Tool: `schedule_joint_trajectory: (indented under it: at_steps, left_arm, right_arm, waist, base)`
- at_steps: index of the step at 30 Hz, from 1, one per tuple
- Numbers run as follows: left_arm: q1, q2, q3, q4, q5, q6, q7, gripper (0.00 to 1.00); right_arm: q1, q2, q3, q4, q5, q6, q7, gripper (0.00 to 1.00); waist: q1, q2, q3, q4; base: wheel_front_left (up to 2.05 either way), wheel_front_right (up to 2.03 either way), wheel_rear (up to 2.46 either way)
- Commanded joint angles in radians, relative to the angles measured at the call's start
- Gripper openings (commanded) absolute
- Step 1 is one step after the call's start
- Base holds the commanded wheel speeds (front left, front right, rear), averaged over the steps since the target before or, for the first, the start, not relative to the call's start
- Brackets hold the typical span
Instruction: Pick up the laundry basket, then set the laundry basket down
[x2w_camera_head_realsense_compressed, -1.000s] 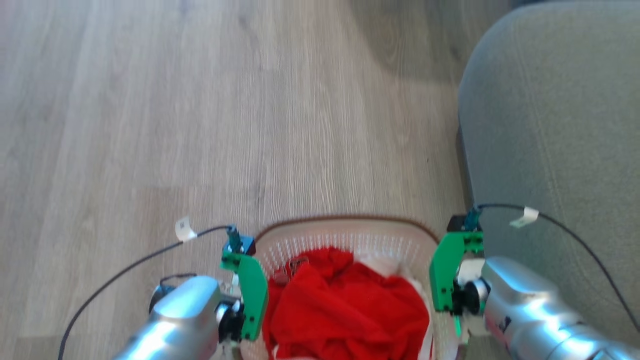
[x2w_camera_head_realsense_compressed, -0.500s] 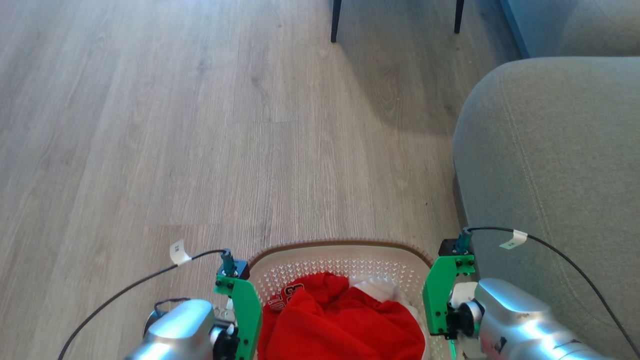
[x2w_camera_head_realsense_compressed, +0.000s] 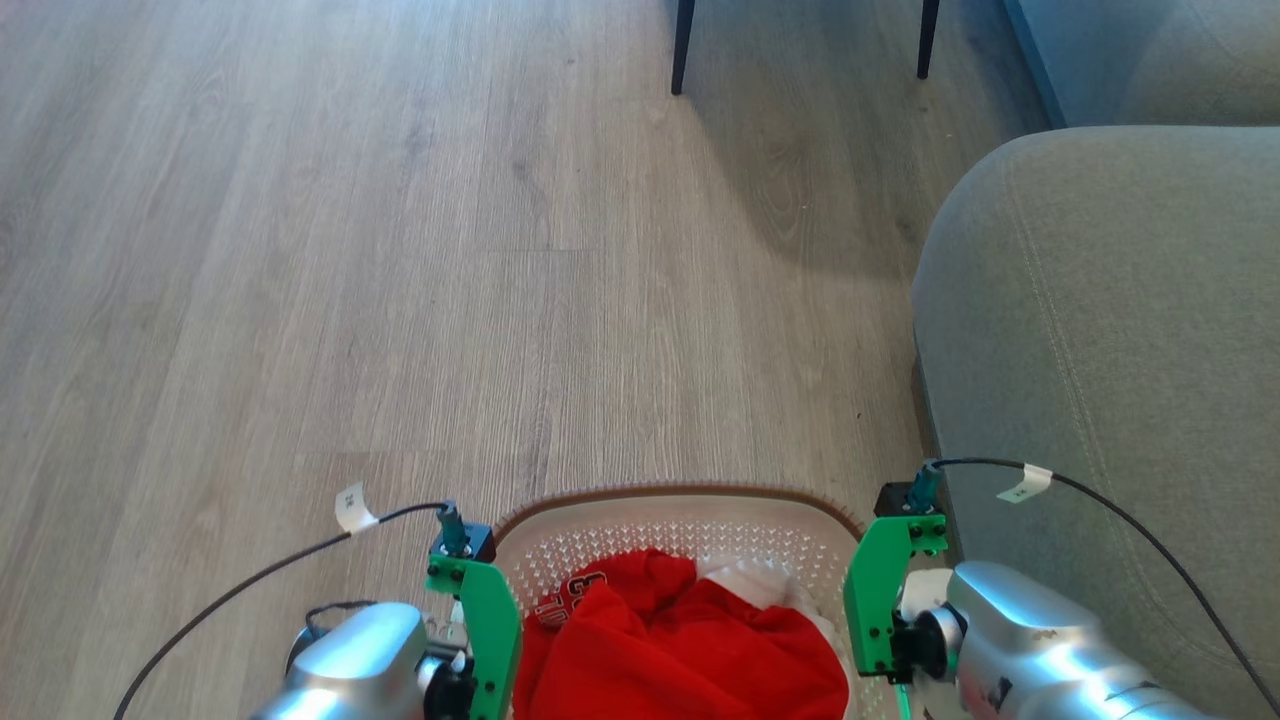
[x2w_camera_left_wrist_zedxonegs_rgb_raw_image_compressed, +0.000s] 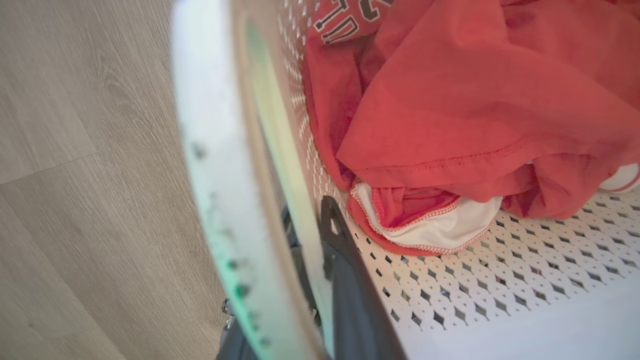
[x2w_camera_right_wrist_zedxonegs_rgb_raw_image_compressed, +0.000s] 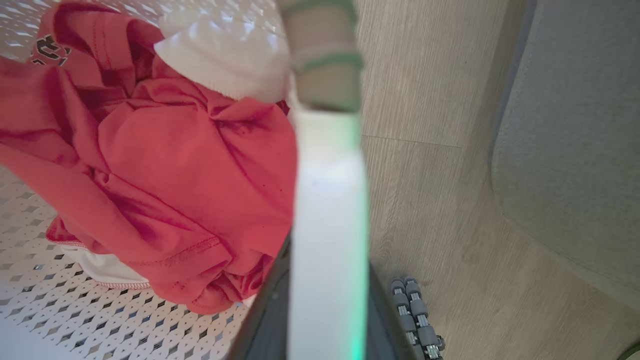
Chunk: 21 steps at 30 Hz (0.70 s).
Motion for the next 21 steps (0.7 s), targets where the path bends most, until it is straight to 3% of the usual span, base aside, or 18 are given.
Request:
schedule_joint_trajectory:
  at_steps: [1,21]
  left_arm:
    - [-0.053,0.013,-0.006,-0.010,0.013,-0.007,-0.005,0.00]
    - [-0.057,0.010,-0.013,-0.007,0.007,-0.007,-0.003,0.00]
  right_arm:
    - [-0.019,0.010,0.024,-0.025,-0.004,0.008,-0.014,0.00]
    - [-0.031,0.010,0.070,-0.011,0.031,0.008,-0.024,0.00]
  waist:
    - [0.0001,-0.0001,-0.001,-0.001]
    - [0.0001,-0.0001,-0.005,-0.002]
  base:
    - [0.00,0.00,0.00]
    - [0.00,0.00,0.00]
